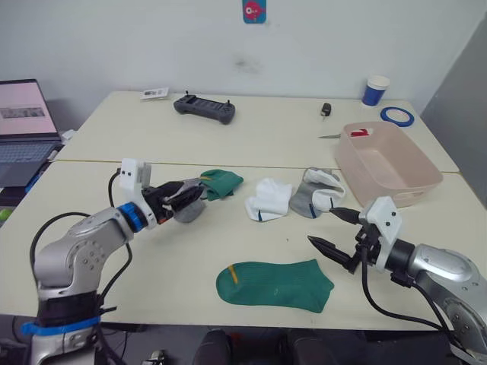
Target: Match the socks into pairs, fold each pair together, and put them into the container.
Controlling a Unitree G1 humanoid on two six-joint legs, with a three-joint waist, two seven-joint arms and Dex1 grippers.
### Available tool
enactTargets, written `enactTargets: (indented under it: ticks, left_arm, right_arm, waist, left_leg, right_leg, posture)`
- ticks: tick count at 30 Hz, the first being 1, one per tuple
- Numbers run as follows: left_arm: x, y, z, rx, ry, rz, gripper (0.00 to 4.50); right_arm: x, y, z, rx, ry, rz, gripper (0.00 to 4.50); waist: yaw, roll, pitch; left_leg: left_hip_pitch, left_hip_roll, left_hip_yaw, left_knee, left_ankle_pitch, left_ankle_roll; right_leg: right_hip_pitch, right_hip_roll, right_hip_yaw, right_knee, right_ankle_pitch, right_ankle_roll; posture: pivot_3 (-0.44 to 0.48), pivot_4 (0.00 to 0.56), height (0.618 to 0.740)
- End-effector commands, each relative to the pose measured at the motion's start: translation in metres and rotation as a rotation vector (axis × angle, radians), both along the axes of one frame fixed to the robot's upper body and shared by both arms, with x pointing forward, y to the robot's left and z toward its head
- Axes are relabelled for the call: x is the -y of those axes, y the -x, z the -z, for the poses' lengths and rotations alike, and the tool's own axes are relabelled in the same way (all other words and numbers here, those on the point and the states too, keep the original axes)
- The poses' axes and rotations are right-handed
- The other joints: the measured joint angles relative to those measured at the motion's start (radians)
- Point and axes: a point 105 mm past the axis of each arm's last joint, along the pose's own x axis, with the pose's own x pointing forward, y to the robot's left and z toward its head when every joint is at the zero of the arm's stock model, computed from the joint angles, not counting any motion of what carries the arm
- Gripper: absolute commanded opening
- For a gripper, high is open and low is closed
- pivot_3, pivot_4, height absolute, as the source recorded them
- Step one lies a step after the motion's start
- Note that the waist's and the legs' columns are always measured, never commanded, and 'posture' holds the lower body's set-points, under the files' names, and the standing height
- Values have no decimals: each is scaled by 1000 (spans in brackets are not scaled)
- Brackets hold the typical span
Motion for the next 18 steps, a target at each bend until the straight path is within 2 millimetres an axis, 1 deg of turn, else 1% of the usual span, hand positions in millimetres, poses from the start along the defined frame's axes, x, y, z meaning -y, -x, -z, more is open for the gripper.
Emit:
enactTargets:
  ticks: [1, 3, 5, 7, 9, 14, 18]
  left_arm:
    - [-2, -24, 5, -64, 31, -108, 3714]
    - [2, -39, 11, -131, 84, -157, 3714]
    - [7, -46, 14, -167, 111, -184, 3714]
    - [5, -51, 14, -163, 122, -226, 3714]
    - [4, -52, 10, -140, 145, -239, 3714]
    - [-6, -48, 10, -91, 142, -331, 3714]
    - [6, -44, 18, -152, 184, -306, 3714]
  right_arm:
    - [-8, 1, -22, 66, -13, -29, 4500]
    - [-10, -1, -30, 84, -22, -35, 4500]
    - [-11, -2, -33, 89, -25, -34, 4500]
    - [-10, -2, -34, 91, -21, -29, 4500]
    - [-10, -2, -34, 92, -18, -22, 4500]
    - [-8, -1, -33, 90, -14, -7, 4500]
    - [-9, -1, -33, 91, -13, -9, 4500]
  waist:
    - [-5, 0, 0]
    - [-5, 0, 0]
    - [-6, 0, 0]
    - [-7, 0, 0]
    - [-8, -1, 0]
    - [-6, -1, 0]
    - [-5, -1, 0]
  left_leg:
    - [0, 0, 0, 0, 0, 0]
    - [0, 0, -1, 0, 0, 0]
    - [0, 0, -2, 0, 0, 0]
    - [0, 0, -1, 0, 0, 0]
    - [0, 0, -1, 0, 0, 0]
    - [0, 1, -1, 0, 0, 0]
    - [0, 0, -1, 0, 0, 0]
  right_leg:
    - [0, 0, 0, 0, 0, 0]
    - [0, 1, -1, 1, 0, 0]
    - [0, 1, -1, 1, 0, 0]
    - [0, 1, -1, 1, 0, 0]
    - [0, 1, 0, 1, 0, 0]
    - [0, 1, 0, 1, 0, 0]
    - [0, 0, 0, 1, 0, 1]
  posture:
    - [0, 150, 740]
    - [0, 150, 740]
    - [0, 150, 740]
    - [0, 150, 740]
    - [0, 150, 740]
    - [0, 150, 740]
    - [0, 150, 740]
